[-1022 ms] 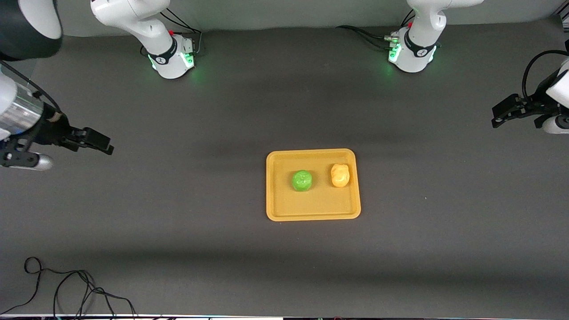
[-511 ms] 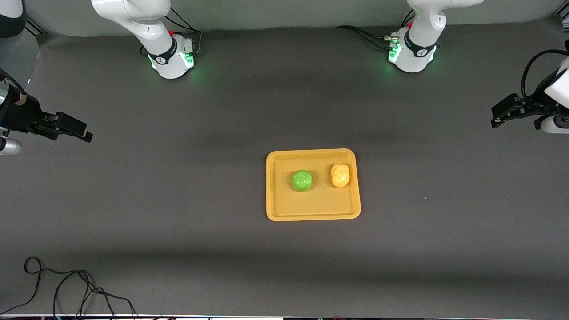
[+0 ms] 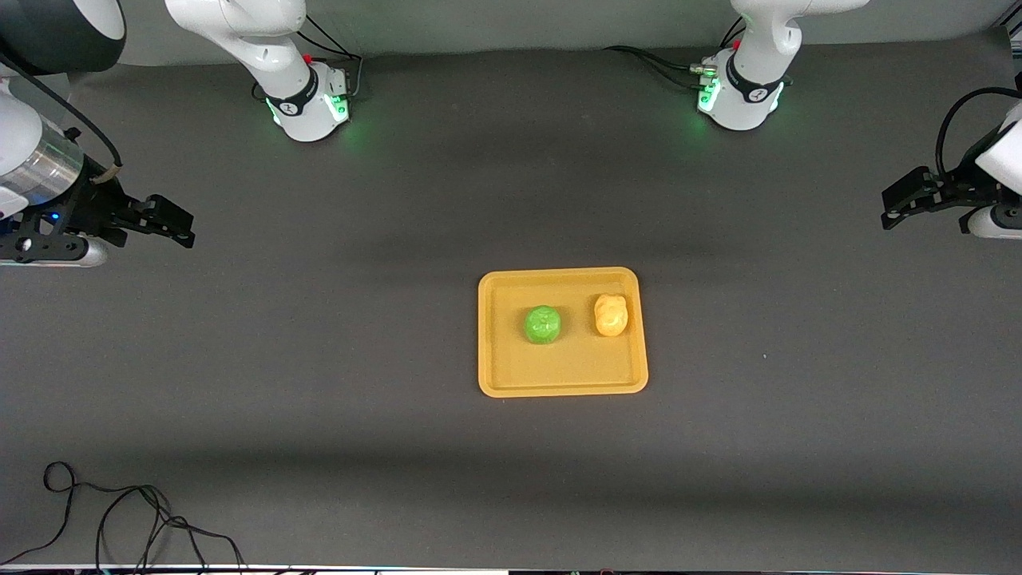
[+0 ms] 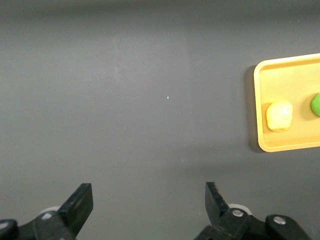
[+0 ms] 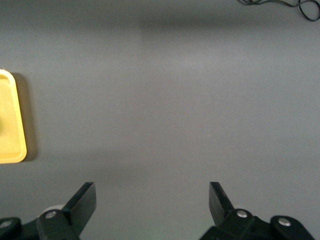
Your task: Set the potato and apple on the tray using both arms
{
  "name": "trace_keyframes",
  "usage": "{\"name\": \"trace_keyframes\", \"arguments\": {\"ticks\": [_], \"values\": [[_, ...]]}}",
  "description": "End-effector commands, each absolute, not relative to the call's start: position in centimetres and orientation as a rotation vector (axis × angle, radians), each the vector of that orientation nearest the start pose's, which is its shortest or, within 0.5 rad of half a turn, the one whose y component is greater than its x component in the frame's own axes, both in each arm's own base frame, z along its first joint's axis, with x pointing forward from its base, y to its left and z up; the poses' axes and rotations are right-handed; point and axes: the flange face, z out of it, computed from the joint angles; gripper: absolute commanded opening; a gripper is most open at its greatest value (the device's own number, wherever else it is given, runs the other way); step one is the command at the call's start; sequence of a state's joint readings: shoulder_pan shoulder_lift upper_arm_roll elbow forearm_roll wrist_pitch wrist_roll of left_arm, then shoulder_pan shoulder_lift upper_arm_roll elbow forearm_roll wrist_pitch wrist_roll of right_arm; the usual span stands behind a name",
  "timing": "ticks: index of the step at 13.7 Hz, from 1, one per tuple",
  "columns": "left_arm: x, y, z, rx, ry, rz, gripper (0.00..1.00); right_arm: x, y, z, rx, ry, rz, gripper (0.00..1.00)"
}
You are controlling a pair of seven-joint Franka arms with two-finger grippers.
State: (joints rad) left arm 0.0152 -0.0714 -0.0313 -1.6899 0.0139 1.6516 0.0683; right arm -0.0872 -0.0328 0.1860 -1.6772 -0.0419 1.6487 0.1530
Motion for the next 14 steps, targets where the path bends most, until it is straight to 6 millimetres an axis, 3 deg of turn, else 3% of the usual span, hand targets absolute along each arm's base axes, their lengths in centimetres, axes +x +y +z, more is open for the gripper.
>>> {"name": "trace_keyframes", "arguments": {"ticks": [1,3,11,14], "values": [[53.7,-1.2,62.0,-3.119,0.154,-0.052,1.00,53.8,4.2,59.8,-3.144,0.115,-0.050,1.00],[53.6,-1.0,62.1,-3.123,0.149,-0.050,1.00,53.8,2.8,59.9,-3.078,0.174,-0.043,1.00],[53.6,-0.8,62.1,-3.123,0.142,-0.047,1.00,53.6,2.7,60.3,-3.091,0.147,-0.045,1.00],[53.5,-0.5,61.9,-3.130,0.130,-0.028,1.00,53.6,2.6,60.1,-3.115,0.049,-0.044,1.00]]}}
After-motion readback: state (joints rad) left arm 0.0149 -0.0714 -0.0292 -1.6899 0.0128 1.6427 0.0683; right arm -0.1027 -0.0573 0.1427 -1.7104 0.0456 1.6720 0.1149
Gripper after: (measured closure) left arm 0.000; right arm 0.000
